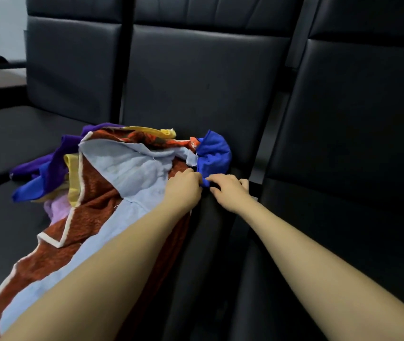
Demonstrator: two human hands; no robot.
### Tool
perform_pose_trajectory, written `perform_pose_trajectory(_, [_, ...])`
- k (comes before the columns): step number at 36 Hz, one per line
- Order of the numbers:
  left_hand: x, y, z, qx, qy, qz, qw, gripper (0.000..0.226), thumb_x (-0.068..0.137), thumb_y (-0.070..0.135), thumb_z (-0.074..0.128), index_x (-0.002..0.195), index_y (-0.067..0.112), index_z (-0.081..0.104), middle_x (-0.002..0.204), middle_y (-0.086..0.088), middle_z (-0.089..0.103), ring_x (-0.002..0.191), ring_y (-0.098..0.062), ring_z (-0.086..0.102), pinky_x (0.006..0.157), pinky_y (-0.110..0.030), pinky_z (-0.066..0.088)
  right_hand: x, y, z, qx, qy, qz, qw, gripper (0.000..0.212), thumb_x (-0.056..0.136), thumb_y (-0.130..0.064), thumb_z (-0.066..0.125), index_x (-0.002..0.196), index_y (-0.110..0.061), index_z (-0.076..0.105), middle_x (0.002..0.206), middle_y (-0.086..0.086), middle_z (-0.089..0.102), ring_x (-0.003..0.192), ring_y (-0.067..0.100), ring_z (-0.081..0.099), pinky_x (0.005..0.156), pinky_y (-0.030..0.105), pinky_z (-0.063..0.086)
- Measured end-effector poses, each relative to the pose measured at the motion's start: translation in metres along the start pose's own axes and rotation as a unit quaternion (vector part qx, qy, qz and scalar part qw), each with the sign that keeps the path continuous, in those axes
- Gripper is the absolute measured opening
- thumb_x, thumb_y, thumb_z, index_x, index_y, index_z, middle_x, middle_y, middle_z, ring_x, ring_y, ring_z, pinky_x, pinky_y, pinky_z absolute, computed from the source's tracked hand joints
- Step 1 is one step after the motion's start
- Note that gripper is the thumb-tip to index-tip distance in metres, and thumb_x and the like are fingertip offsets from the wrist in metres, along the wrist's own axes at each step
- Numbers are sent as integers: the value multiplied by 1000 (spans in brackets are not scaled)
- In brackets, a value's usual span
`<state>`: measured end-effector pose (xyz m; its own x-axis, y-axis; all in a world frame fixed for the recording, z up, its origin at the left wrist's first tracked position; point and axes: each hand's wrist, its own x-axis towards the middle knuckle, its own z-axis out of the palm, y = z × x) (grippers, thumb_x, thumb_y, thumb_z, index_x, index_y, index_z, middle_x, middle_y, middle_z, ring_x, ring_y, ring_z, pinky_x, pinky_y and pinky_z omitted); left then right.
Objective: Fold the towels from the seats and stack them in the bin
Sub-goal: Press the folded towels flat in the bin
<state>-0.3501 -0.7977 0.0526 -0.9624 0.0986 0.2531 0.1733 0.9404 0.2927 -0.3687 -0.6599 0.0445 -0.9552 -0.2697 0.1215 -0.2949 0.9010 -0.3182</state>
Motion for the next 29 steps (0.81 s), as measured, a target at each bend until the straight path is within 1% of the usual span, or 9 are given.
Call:
perform_pose_trajectory(7, [-12, 10, -6, 46, -30, 22, 998, 22, 93, 27, 51, 103, 16, 68, 108, -6, 65, 104, -27, 58, 75, -30, 34, -26, -5, -8, -15, 25, -23, 999, 17, 97, -26, 48, 108, -28, 60, 111, -7, 59, 118, 18, 37, 88, 35, 19])
perform_pose_trajectory(11, [-30, 21, -22, 30, -33, 32, 999, 20, 92, 24, 51, 98, 13, 67, 110, -7, 60, 105, -28, 56, 75, -31, 34, -51, -5, -19, -18, 11, -47, 999, 15, 98, -23, 44, 106, -21, 57, 110, -3, 59, 110, 21, 45, 87, 36, 25])
perform_pose_trajectory(15, [-47, 44, -41, -54, -22, 28, 998, 21, 90, 16, 53, 106, 7, 65, 113, -12, 57, 104, -32, 56, 85, -36, 43, -79, 0, -35, 132, 17, -17, 991, 9, 98, -13, 45, 91, -13, 50, 95, 6, 53, 87, 23, 51, 75, 28, 35])
perform_pose_trajectory(18, [-63, 70, -53, -106, -1, 39, 994, 18, 89, 14, 53, 100, 4, 63, 107, -14, 59, 98, -32, 56, 82, -35, 42, -102, 2, -52, 211, 50, 24, 976, 12, 98, -8, 42, 88, -14, 47, 76, 5, 53, 60, 13, 53, 58, 19, 38])
perform_pose_trajectory(20, [-77, 92, -60, -149, 21, 45, 988, 14, 88, 13, 53, 94, 3, 62, 103, -13, 60, 95, -29, 56, 78, -32, 38, -122, 4, -71, 258, 73, 46, 962, 19, 97, -6, 40, 84, -18, 46, 66, 3, 56, 49, 3, 51, 55, 19, 39])
perform_pose_trajectory(22, [-84, 105, -66, -188, 40, 44, 980, 12, 87, 14, 54, 92, 5, 61, 98, -11, 60, 91, -24, 56, 71, -27, 34, -130, 2, -87, 274, 91, 54, 956, 18, 98, -8, 40, 86, -17, 49, 69, 1, 57, 54, 6, 53, 59, 25, 43])
perform_pose_trajectory(24, [-94, 126, -75, -216, 54, 55, 973, 12, 89, 15, 52, 94, 7, 60, 93, -7, 60, 86, -19, 55, 68, -24, 33, -151, 5, -109, 276, 104, 59, 954, 14, 99, -10, 39, 94, -11, 52, 73, 1, 56, 59, 10, 52, 59, 24, 43])
perform_pose_trajectory(26, [-104, 147, -82, -249, 59, 59, 965, 10, 92, 16, 50, 94, 10, 58, 84, -2, 60, 78, -17, 56, 64, -25, 35, -172, 9, -128, 282, 114, 58, 951, 14, 100, -12, 38, 96, -9, 52, 77, 2, 57, 63, 11, 52, 59, 22, 43])
perform_pose_trajectory(29, [-114, 174, -90, -294, 50, 52, 953, 8, 94, 17, 45, 94, 14, 52, 75, -2, 61, 70, -19, 60, 61, -30, 45, -198, 18, -152, 267, 126, 50, 954, 14, 99, -17, 41, 99, -11, 54, 82, 2, 58, 72, 12, 53, 66, 30, 44])
